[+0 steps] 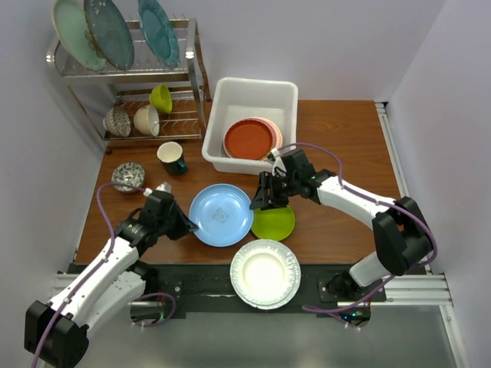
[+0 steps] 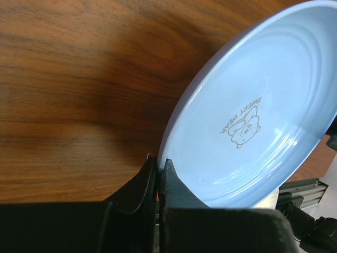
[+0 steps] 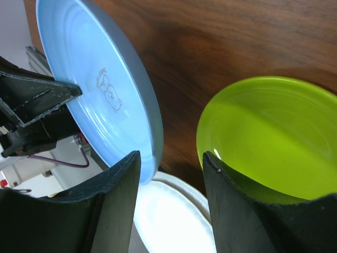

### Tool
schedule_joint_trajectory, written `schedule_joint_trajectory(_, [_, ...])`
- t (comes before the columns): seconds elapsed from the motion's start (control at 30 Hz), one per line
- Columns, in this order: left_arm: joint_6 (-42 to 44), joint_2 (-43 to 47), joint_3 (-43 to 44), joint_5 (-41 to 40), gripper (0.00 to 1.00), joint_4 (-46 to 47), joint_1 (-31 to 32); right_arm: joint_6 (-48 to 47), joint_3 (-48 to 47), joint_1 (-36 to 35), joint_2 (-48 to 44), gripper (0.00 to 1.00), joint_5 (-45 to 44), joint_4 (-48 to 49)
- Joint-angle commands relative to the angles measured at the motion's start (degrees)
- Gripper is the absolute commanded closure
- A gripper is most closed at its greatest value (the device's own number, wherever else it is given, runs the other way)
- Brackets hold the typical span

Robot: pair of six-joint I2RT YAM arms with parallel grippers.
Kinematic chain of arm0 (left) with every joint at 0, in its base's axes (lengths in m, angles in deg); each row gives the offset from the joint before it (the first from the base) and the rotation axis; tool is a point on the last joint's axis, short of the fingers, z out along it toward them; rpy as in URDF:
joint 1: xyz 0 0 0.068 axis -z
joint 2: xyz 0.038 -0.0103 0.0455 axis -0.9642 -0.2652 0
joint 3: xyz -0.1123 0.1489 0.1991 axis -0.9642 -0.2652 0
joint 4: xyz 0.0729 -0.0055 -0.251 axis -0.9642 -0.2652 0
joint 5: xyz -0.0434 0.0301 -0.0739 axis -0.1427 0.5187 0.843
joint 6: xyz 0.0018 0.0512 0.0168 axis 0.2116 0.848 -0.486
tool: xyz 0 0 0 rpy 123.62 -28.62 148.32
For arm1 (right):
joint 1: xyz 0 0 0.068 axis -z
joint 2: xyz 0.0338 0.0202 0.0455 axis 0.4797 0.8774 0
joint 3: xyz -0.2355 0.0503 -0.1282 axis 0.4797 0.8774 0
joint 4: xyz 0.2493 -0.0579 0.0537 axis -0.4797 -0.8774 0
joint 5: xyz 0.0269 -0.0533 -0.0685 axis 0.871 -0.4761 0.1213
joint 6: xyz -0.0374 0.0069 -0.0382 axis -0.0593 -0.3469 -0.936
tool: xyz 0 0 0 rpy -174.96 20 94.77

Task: Place the plates into the plastic bin on the countertop
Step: Pick up the plate at the center of the board, then place the plate in the plastic bin.

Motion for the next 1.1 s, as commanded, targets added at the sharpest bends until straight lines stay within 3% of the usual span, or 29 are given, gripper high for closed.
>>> schedule_joint_trajectory(0.0, [1.38, 0.57, 2.81, 2.16, 1.00, 3.43, 0.25, 1.80, -3.55, -2.75, 1.52, 0.48, 0.17, 3.52])
schedule_joint_trajectory(0.17, [1.65, 0.66, 2.55, 3.04, 1.00, 3.61, 0.25, 1.98, -3.99, -3.81, 2.58, 0.52, -0.01, 3.97])
schedule_joint_trajectory(0.23, [1.65, 0.75, 2.38, 3.13, 1.00, 4.04, 0.25, 1.98, -3.90, -3.90, 3.02, 0.58, 0.08, 3.79])
schedule_joint_trajectory(0.27, [1.73, 1.01, 2.37, 3.48, 1.00, 4.22, 0.25, 2.06, -3.90, -3.90, 3.11, 0.61, 0.08, 3.88])
schedule_joint_trajectory(0.37, [1.73, 1.36, 2.37, 3.65, 1.00, 4.66, 0.25, 2.06, -3.64, -3.90, 3.02, 0.89, -0.36, 3.79])
schedule_joint_trajectory(0.43, [1.65, 1.54, 2.29, 3.57, 1.00, 4.84, 0.25, 1.98, -3.64, -3.90, 2.67, 0.99, -0.62, 3.44])
schedule_joint_trajectory(0.5, [1.65, 1.80, 2.29, 3.48, 0.99, 4.84, 0.25, 1.80, -3.90, -3.99, 2.49, 1.00, -1.32, 2.57])
schedule_joint_trajectory(0.53, [1.73, 1.89, 2.20, 3.39, 0.93, 4.75, 0.25, 1.71, -4.07, -3.90, 2.23, 1.00, -1.59, 2.30])
schedule_joint_trajectory(0.57, [1.73, 2.15, 2.29, 3.13, 0.72, 4.58, 0.25, 1.45, -4.42, -3.99, 2.14, 1.00, -1.85, 1.95])
schedule_joint_trajectory(0.67, [1.65, 2.94, 2.55, 2.26, 0.39, 3.87, 0.25, 0.66, -5.65, -3.99, 1.79, 1.00, -3.26, 0.46])
schedule_joint_trajectory(0.77, [1.38, 3.82, 3.08, 0.68, 0.22, 2.12, 0.25, -0.39, -7.58, -3.90, 1.88, 1.00, -5.10, -2.09])
schedule_joint_trajectory(0.87, [1.30, 4.79, 3.60, -0.56, 0.15, 0.89, 0.25, -1.88, -10.04, -3.90, 2.05, 1.00, -7.04, -5.08])
schedule_joint_trajectory(1.07, [0.94, 8.47, 5.01, -3.72, 0.12, -0.70, 0.25, -4.34, -14.79, -3.90, 3.02, 1.00, -10.46, -10.18])
